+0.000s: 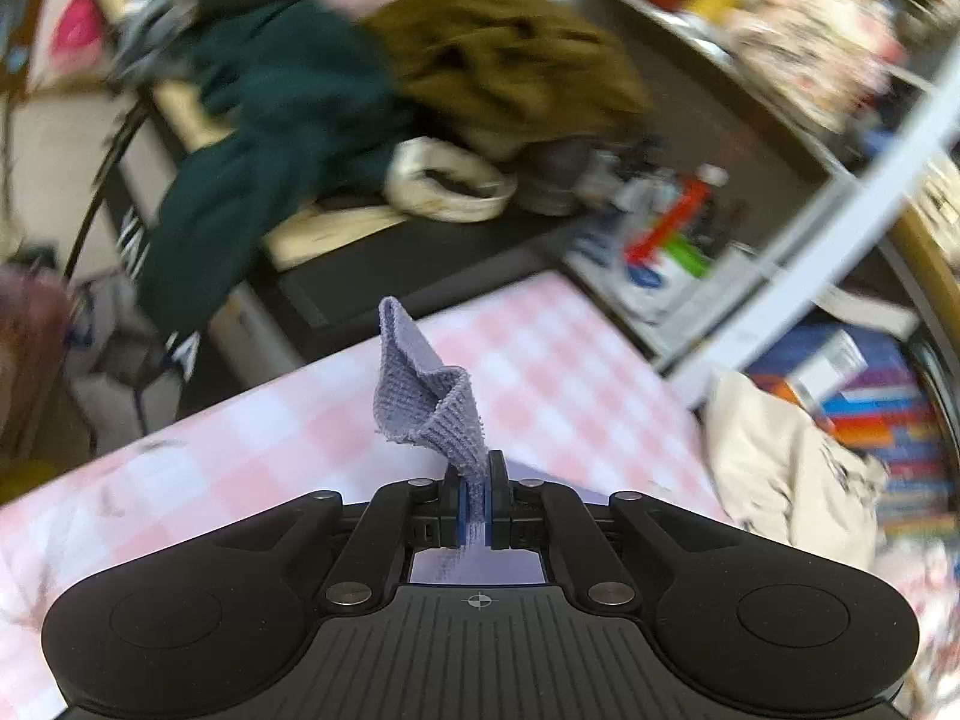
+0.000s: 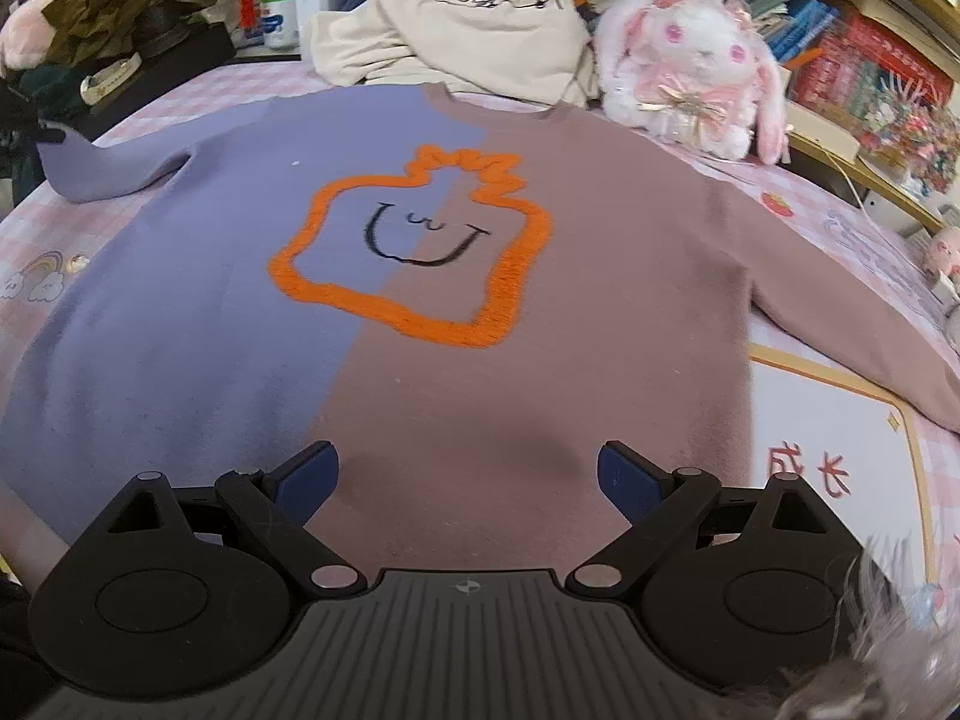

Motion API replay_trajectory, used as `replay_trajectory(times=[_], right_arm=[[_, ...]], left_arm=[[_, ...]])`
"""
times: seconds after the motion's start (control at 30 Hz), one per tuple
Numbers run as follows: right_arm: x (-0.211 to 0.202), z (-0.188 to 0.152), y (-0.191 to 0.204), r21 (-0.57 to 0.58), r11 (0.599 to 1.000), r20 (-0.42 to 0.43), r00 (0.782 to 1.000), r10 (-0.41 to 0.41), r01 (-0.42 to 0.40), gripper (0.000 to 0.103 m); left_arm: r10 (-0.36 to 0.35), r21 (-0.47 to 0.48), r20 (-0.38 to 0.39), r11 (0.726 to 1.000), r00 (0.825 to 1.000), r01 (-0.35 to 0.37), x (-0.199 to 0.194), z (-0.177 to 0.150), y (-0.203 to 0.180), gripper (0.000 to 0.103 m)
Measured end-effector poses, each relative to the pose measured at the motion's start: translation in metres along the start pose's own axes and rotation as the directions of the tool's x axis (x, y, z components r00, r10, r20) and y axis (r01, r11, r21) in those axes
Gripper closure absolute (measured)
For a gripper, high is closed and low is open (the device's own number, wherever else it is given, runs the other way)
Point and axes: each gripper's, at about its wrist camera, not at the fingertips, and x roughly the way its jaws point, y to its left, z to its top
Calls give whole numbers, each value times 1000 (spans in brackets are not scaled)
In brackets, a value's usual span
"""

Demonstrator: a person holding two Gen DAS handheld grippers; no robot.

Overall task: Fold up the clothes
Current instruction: 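Carry the lavender sleeve across the sweater chest with the left tool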

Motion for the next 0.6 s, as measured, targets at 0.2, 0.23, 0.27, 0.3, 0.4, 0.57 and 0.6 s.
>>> replay_trajectory(times=[0.2,0.23,0.27,0.3,0.4,0.57,0.6], right_arm=[[-10,-4,-21,5,1000,24,1000,1,-2,9],[-12,-5,-26,4,1000,30,1000,3,-3,9],[-14,-5,-31,3,1000,35,999,5,-5,9],[-15,-5,-35,0,1000,38,999,5,-5,9],[-20,-7,-51,-4,1000,48,999,8,-7,9],[-28,-13,-82,3,1000,64,998,15,-15,9],[-30,-14,-87,5,1000,65,998,20,-20,9]], left_arm=[[-74,153,27,986,997,69,-19,-12,-57,100],[-88,176,26,981,996,82,-23,-15,-68,100],[-99,197,25,976,995,92,-26,-19,-78,100],[-109,216,24,971,994,102,-29,-23,-88,100],[-139,265,14,956,990,130,-35,-36,-118,100],[-162,357,-12,921,987,156,-43,-62,-168,100],[-164,377,-15,913,986,157,-44,-68,-178,100]])
